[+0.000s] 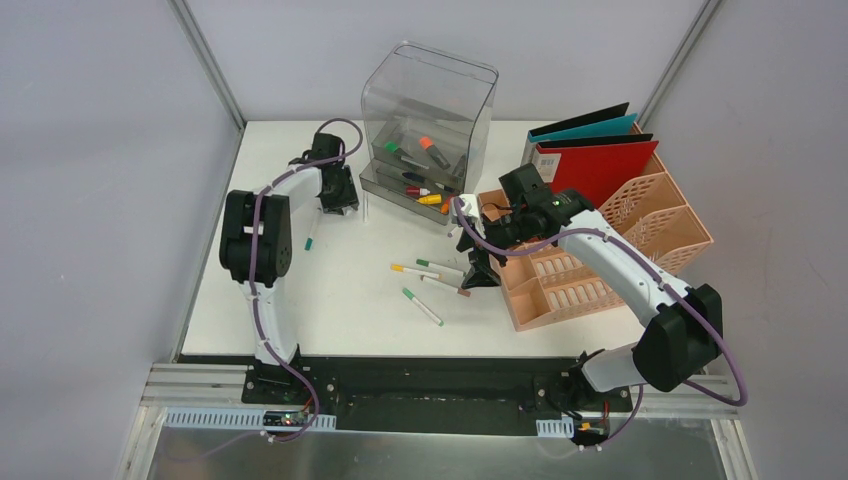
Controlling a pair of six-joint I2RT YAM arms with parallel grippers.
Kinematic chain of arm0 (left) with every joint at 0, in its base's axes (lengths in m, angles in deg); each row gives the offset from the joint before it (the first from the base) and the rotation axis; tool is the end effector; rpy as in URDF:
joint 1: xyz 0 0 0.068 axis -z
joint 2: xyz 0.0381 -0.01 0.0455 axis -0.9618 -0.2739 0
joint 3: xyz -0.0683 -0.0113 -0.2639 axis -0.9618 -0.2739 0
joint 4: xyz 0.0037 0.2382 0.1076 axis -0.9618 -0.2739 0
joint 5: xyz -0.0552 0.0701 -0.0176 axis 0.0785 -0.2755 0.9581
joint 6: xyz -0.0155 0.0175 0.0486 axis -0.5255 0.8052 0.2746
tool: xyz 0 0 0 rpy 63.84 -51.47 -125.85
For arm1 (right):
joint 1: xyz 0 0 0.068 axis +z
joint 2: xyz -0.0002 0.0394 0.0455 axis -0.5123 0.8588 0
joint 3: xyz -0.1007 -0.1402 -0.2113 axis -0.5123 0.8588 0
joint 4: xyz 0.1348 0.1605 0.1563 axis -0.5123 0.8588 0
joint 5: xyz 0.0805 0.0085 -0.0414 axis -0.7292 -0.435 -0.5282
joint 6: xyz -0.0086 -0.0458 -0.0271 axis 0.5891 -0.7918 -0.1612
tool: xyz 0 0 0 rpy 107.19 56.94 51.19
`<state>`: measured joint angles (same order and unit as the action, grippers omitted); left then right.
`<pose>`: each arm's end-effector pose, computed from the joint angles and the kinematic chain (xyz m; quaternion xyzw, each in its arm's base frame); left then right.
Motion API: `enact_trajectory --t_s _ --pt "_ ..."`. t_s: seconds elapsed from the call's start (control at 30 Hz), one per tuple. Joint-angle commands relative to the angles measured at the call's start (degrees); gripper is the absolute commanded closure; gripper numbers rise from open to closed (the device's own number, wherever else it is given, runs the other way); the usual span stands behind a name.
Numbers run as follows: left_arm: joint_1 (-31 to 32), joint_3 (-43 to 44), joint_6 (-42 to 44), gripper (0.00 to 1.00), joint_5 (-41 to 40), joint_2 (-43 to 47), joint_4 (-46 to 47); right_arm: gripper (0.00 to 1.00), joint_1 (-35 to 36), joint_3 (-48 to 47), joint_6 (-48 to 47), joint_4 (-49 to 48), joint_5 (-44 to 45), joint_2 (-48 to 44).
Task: Organize the desk
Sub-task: Pick up the stationery from the center of the board.
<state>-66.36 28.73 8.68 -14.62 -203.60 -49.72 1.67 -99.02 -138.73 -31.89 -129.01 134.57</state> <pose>0.4184 -0.0581 0.1693 -0.1161 0.9616 -0.0795 0.2358 0.2202 0.1724 0.3013 -0.6529 0.5976 0.3730 0.2782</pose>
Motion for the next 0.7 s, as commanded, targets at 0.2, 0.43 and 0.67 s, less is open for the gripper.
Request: enact_trajectory --t_s 0.2,0.43,0.67 --pt "-0.8 4.0 0.5 0.58 -0.7 -2.5 -3.3 0.07 -0.2 -1.6 -1.5 -0.4 -0.8 0.0" --pt "-0.8 4.2 0.9 0.71 -1.5 -3.2 -3.9 0.07 -0.3 -1.6 -1.5 -0.4 -0.7 -0.2" --pt "-0.7 1.5 0.3 0.89 -2.3 -0.7 -3.3 0.07 -0.3 -1.6 -1.5 -0.3 -0.7 -0.3"
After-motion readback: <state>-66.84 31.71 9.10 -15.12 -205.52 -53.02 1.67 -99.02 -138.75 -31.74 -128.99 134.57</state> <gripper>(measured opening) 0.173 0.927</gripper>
